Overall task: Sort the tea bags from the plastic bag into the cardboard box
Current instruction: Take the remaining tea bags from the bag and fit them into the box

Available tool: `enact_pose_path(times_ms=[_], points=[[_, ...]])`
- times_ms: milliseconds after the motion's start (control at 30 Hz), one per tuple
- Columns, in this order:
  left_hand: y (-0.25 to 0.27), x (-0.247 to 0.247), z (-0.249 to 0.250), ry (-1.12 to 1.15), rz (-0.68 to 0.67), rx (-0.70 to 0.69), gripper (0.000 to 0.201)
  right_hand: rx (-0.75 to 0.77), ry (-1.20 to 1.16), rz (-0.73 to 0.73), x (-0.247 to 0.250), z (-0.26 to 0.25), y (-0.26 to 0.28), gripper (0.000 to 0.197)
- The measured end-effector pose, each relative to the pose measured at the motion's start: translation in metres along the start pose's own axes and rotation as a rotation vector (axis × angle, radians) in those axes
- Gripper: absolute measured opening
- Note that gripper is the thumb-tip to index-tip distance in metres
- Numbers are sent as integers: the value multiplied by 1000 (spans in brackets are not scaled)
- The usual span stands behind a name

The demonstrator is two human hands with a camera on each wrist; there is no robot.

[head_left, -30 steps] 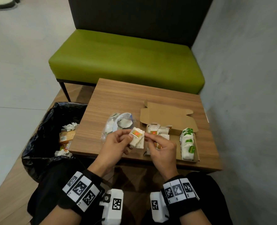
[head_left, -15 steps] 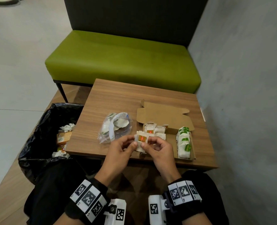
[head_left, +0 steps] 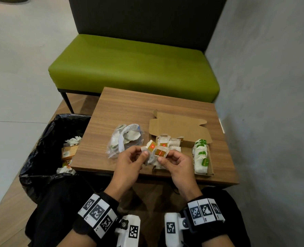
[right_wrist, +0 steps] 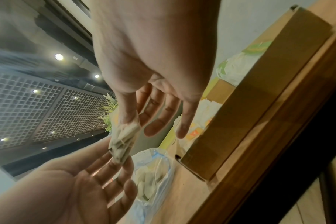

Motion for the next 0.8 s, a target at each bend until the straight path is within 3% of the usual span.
enact_pose_path(times_ms=[167, 467, 667, 733, 800], points=[[5, -8, 9, -17, -73, -67, 15, -20, 101, -46, 1, -2, -3, 15], [2, 1, 2, -84, 65, -66, 15, -17, 137, -41, 17, -9, 4, 11], [8, -6, -8, -233, -190, -84, 15, -57, 187, -107, 16, -9, 4, 18], [11, -8, -9, -208, -243, -78, 18, -76, 219, -114, 14, -4, 3, 25], [13, -9, -10, -170, -250, -68, 20, -101, 232, -152, 10, -2, 5, 21]])
Point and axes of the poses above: each hand's wrist, its own y-axis away from the middle knuckle, its own x-axis out of the back of the hand, z = x × y, the point moved 5 cm from there along -y, towards the middle knuckle, and after that the axes turned 6 degrees about z, right-handed, at the moved point
